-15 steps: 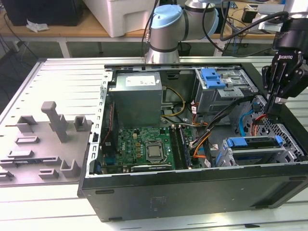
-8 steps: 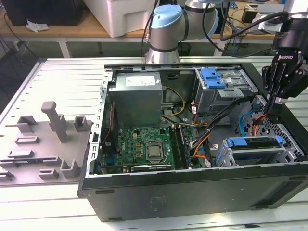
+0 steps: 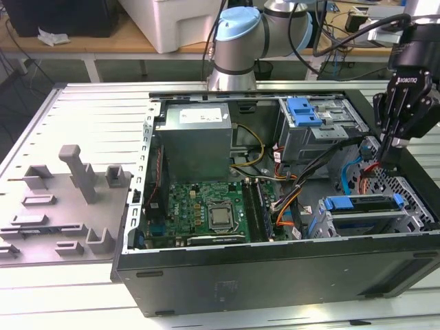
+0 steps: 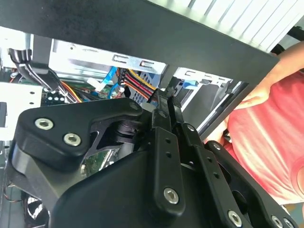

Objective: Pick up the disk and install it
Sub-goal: 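Insert the first disk wire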

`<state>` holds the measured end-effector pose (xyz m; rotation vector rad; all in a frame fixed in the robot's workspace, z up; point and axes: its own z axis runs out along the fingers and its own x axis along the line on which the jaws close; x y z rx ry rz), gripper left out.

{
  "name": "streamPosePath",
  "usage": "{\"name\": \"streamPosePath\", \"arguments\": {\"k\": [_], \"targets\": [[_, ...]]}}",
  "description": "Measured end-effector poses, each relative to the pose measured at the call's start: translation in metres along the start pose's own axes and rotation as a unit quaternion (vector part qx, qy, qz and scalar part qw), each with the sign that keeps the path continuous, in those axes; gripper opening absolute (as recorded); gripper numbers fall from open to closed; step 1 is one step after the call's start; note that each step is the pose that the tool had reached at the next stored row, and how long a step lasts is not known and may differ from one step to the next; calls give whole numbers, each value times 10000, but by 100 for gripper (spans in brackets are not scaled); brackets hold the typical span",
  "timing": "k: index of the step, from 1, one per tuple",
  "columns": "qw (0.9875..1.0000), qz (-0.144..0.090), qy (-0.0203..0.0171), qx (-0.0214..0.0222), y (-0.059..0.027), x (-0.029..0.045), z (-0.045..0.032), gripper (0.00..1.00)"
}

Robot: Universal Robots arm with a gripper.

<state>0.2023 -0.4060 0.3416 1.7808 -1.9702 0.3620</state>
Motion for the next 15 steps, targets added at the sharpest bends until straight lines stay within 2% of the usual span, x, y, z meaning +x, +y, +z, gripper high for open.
{"name": "streamPosePath", "arguments": {"k": [3, 5, 6, 10, 13, 15], "targets": [[10000, 8, -19, 18, 42, 21, -25, 17], [10000, 12, -66, 35, 67, 33, -35, 17], [9999, 14, -102, 47, 86, 43, -46, 17], [9998, 33, -182, 97, 159, 93, -93, 17], [9997, 39, -226, 118, 174, 119, -90, 17], [9995, 47, -274, 142, 190, 154, -77, 17]]}}
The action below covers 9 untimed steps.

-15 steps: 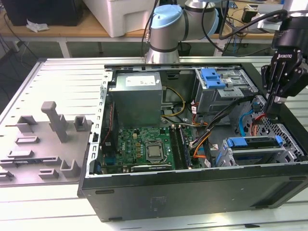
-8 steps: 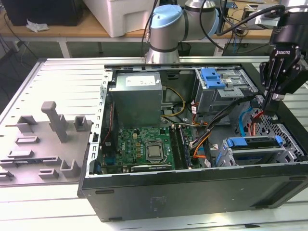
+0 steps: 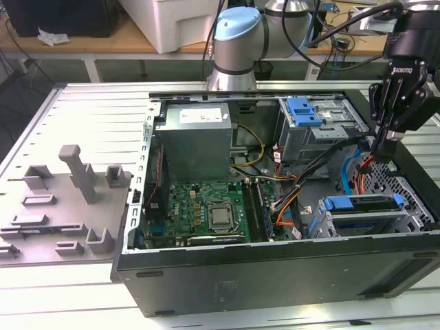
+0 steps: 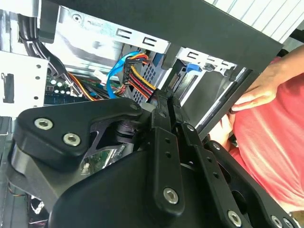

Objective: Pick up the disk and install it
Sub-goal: 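Insert the first disk wire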

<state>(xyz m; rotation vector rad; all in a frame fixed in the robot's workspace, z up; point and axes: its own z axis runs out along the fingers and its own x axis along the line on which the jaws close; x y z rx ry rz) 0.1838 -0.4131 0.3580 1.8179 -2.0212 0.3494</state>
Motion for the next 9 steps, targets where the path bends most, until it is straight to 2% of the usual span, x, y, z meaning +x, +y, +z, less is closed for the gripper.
{"name": "streamPosePath", "arguments": {"k": [4, 7, 9], "targets": [[9999, 7, -111, 33, 15, 40, 16, 17], [9997, 7, -230, 54, 23, 67, 20, 17], [9996, 8, -284, 66, 30, 85, 15, 17]]}}
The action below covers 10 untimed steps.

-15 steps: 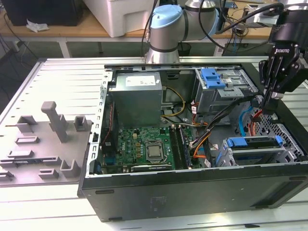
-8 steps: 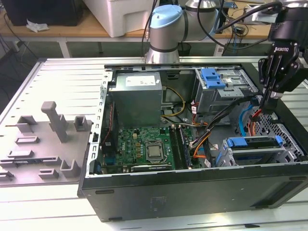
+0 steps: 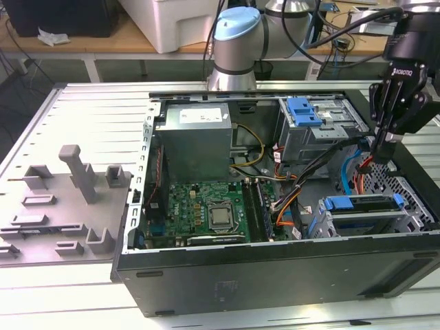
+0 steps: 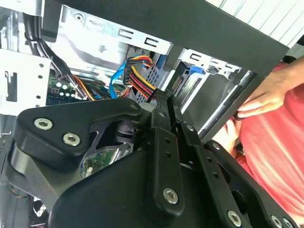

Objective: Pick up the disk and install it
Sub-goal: 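Insert the first disk wire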

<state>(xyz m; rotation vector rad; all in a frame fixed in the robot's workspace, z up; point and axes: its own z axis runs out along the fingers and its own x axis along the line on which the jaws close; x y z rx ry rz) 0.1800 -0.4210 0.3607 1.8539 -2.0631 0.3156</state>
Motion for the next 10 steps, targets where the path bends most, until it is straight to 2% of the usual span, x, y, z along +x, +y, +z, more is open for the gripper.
{"name": "streamPosePath", "arguments": {"k": [4, 7, 9, 10], "targets": [[10000, 9, -81, 35, 27, 46, -27, 17], [9998, 17, -171, 66, 49, 89, -42, 17], [9997, 17, -241, 77, 53, 107, -43, 17], [9995, 16, -309, 85, 56, 121, -43, 17]]}}
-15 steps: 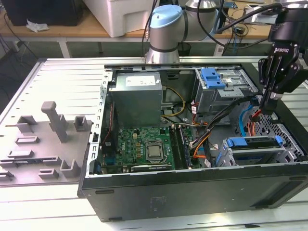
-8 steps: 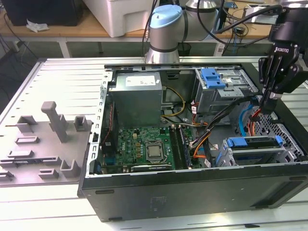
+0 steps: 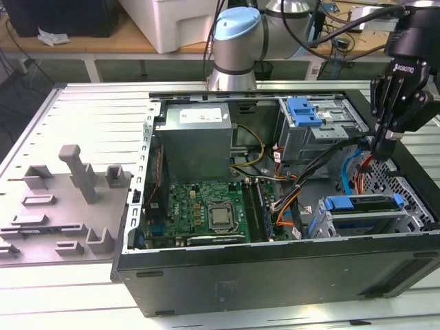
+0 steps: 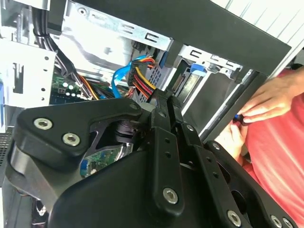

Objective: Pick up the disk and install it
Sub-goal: 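Insert the first disk wire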

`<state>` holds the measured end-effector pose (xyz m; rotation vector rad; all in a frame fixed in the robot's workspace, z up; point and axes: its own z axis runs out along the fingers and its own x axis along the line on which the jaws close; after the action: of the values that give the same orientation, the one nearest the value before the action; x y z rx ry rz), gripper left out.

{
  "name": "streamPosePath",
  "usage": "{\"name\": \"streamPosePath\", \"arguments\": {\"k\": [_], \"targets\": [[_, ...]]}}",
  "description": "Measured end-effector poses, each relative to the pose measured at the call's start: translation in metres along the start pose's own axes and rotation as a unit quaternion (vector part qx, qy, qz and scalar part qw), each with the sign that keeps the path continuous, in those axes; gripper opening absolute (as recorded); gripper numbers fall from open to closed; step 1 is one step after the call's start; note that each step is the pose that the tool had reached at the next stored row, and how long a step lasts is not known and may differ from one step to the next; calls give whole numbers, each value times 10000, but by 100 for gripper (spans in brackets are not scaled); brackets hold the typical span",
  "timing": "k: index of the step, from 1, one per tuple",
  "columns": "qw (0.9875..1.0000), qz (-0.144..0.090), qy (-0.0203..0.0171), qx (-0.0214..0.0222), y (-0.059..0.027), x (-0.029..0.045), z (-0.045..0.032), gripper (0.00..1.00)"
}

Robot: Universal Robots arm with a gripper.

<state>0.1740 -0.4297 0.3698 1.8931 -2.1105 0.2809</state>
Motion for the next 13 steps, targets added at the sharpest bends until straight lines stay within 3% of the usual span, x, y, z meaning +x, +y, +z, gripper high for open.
{"name": "streamPosePath", "arguments": {"k": [2, 5, 10, 13], "targets": [[9999, -3, -105, 7, 2, 17, 1, 17], [9998, -7, -221, 14, 8, 59, -17, 17], [9993, -8, -366, 31, 23, 138, -58, 17], [9991, -8, -423, 40, 29, 178, -69, 17]]}}
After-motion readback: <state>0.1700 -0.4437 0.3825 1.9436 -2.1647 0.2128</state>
